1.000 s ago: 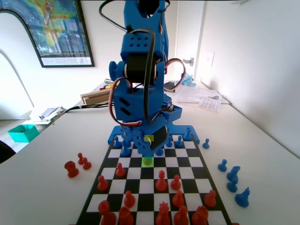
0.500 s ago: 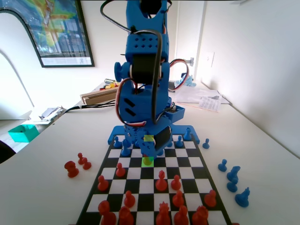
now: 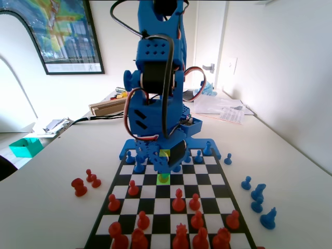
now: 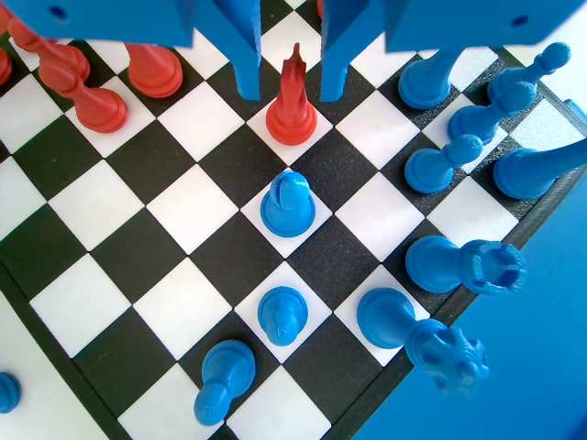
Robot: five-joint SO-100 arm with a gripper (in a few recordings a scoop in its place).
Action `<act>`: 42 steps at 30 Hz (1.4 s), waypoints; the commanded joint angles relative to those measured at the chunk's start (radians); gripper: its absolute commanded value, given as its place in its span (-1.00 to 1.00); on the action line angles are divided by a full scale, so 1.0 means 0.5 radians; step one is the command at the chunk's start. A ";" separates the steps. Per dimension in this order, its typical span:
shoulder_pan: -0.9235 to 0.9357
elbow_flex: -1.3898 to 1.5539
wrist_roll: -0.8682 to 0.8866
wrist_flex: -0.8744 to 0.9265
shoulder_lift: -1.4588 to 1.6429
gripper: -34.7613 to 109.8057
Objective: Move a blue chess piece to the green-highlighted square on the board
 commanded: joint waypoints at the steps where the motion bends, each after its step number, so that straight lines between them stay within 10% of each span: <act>1: 0.000 0.012 -0.021 0.028 0.061 -0.43; 42: 0.528 -0.859 -0.264 0.669 0.212 -0.51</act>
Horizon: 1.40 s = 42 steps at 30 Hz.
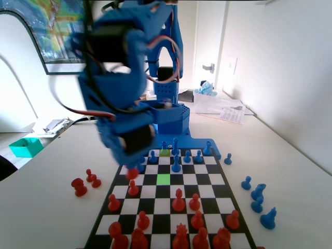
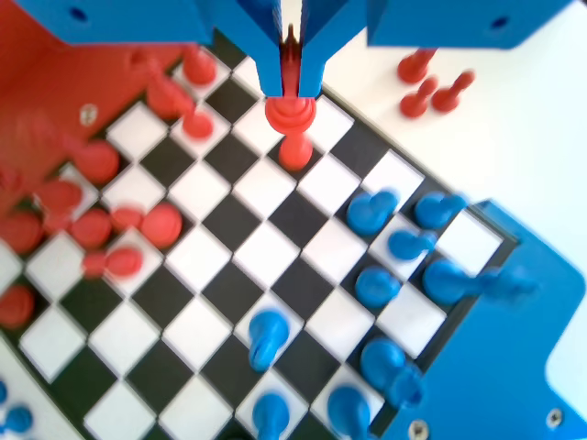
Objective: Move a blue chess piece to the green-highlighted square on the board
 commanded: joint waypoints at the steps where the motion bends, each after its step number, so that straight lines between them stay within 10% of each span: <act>1: 0.150 -0.218 -0.077 0.077 0.196 -0.51; 42: 0.626 -0.341 -0.353 -0.402 -0.733 -0.51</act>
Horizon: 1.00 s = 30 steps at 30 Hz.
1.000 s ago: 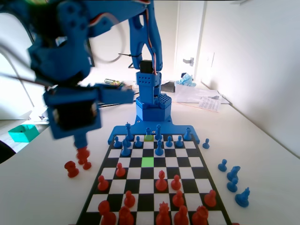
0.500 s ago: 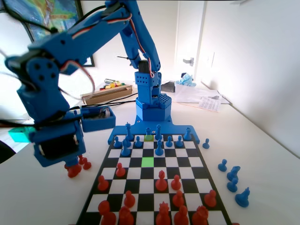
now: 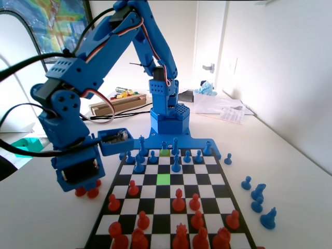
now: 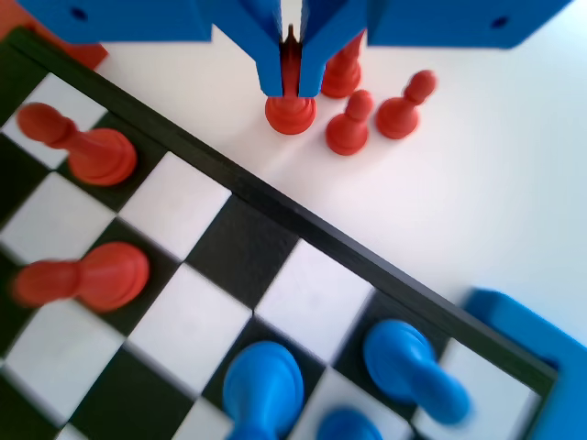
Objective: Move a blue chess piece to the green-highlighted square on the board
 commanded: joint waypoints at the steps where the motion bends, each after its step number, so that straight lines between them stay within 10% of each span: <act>1: 0.037 0.012 -0.031 0.012 0.061 -0.51; 30: 0.003 -0.052 -0.098 0.411 0.463 -0.33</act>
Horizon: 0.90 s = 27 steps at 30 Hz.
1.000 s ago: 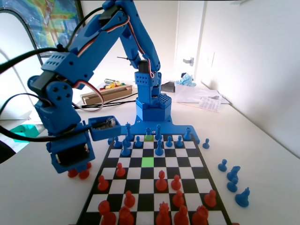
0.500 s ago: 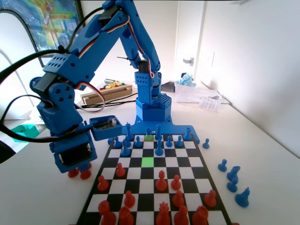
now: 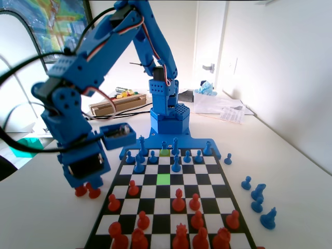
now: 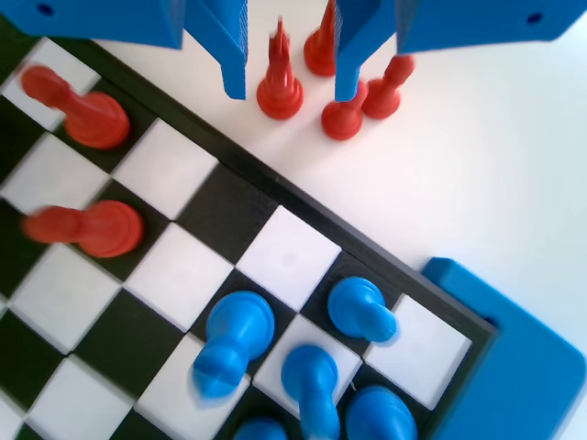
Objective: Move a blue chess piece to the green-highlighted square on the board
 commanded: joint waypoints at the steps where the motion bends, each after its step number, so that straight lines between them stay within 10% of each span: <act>1: -0.012 -0.080 -0.025 0.227 0.393 -0.33; 27: -0.896 0.841 -0.067 0.482 1.494 -0.42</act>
